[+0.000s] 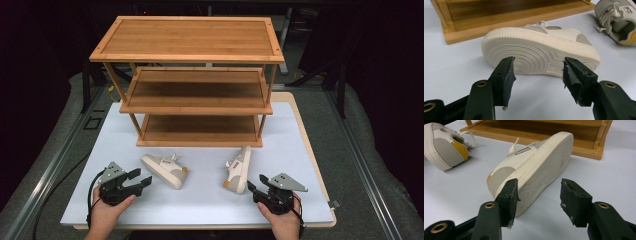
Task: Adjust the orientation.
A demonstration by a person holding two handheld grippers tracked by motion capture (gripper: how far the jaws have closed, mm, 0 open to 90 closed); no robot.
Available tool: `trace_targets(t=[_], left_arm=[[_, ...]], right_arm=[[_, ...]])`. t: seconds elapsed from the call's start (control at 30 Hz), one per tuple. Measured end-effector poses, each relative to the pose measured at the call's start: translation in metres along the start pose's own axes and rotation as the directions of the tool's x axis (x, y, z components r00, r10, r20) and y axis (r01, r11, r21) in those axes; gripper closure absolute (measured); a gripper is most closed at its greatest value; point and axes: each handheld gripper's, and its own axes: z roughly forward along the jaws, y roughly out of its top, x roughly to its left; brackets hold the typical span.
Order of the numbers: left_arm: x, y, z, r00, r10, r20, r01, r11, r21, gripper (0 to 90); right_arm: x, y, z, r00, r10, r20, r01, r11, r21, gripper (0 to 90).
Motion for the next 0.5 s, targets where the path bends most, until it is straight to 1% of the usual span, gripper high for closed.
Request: trace_targets(t=[0.03,0.07,0.13,0.17,0.3,0.4,0.47,0.5], left_arm=[[-0.0011,0.0000,0.0006,1.0000,-0.002,0.000,0.002,1.0000,-0.002,42.2],[-0.0018,0.0001,0.0006,1.0000,-0.001,0.000,0.001,1.0000,0.006,42.1],[-0.0028,-0.0001,0.0009,1.0000,0.003,-0.001,-0.003,0.9999,0.010,42.2],[-0.0034,0.0001,0.0006,1.0000,0.000,-0.006,0.000,0.9999,0.016,42.0],[-0.0028,0.0007,-0.0009,0.9998,-0.018,-0.008,0.018,0.9998,0.012,41.9],[-0.0019,0.0002,0.0002,0.9995,-0.028,-0.011,0.028,0.9994,0.019,40.9],[-0.0016,0.0000,0.0001,0.9994,-0.032,-0.017,0.032,0.9993,0.019,40.5],[-0.0017,0.0001,0.0000,0.9993,-0.033,-0.019,0.033,0.9993,0.019,40.5]], right_arm=[[0.0005,-0.0001,0.0002,1.0000,0.005,-0.004,-0.005,1.000,0.004,48.1],[0.0000,-0.0011,0.0016,0.9997,0.014,-0.020,-0.013,1.000,0.025,48.2],[0.0002,-0.0017,0.0021,0.9995,0.021,-0.024,-0.020,0.999,0.034,48.2],[0.0002,-0.0021,0.0027,0.9995,0.016,-0.026,-0.015,0.999,0.041,48.3],[0.0032,-0.0013,0.0030,0.9998,-0.010,-0.017,0.011,0.999,0.045,49.1],[0.0049,-0.0012,0.0025,0.9999,-0.013,0.010,0.012,0.999,0.041,48.5],[0.0039,-0.0011,0.0019,1.0000,0.002,0.002,-0.002,0.999,0.040,48.3],[0.0035,-0.0011,0.0017,1.0000,0.007,0.005,-0.007,0.999,0.042,48.2]])
